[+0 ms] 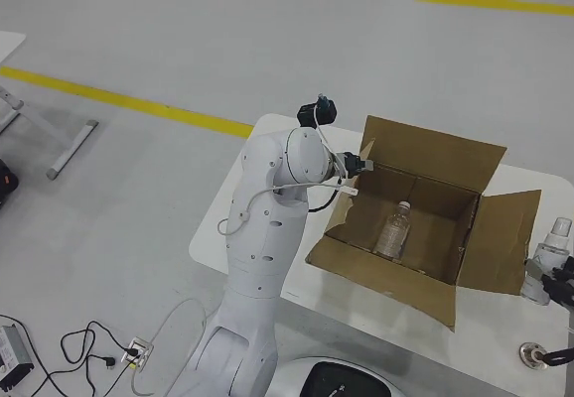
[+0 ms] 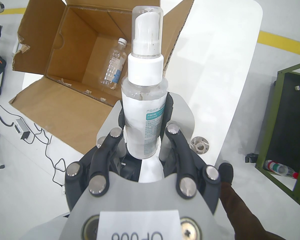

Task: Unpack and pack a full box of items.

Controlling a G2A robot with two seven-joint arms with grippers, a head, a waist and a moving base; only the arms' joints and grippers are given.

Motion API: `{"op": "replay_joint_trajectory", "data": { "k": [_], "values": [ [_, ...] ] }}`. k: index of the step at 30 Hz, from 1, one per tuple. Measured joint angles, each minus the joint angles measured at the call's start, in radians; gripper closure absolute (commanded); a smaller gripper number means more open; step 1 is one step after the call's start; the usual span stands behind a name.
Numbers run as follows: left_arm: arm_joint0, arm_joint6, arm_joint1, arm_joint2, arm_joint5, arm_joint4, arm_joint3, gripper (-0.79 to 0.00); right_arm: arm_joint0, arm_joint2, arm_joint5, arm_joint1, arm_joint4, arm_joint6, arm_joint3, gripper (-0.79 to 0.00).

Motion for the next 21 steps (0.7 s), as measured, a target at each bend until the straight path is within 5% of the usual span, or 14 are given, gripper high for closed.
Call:
{"op": "replay_joint_trajectory", "data": {
  "k": [8, 16, 21],
  "values": [
    [0.0, 0.0, 0.0, 0.0, 0.0, 0.0, 0.0, -0.785, 0.165, -0.276, 0.178, -0.027, -0.06, -0.148, 0.104, 0.0],
    [0.0, 0.0, 0.0, 0.0, 0.0, 0.0, 0.0, -0.785, 0.445, -0.659, 0.362, -0.096, -0.179, -0.191, 0.449, 0.0],
    [0.0, 0.0, 0.0, 0.0, 0.0, 0.0, 0.0, -0.785, 0.539, -0.787, 0.421, -0.138, -0.17, -0.163, 0.636, 0.0]
  ]
}}
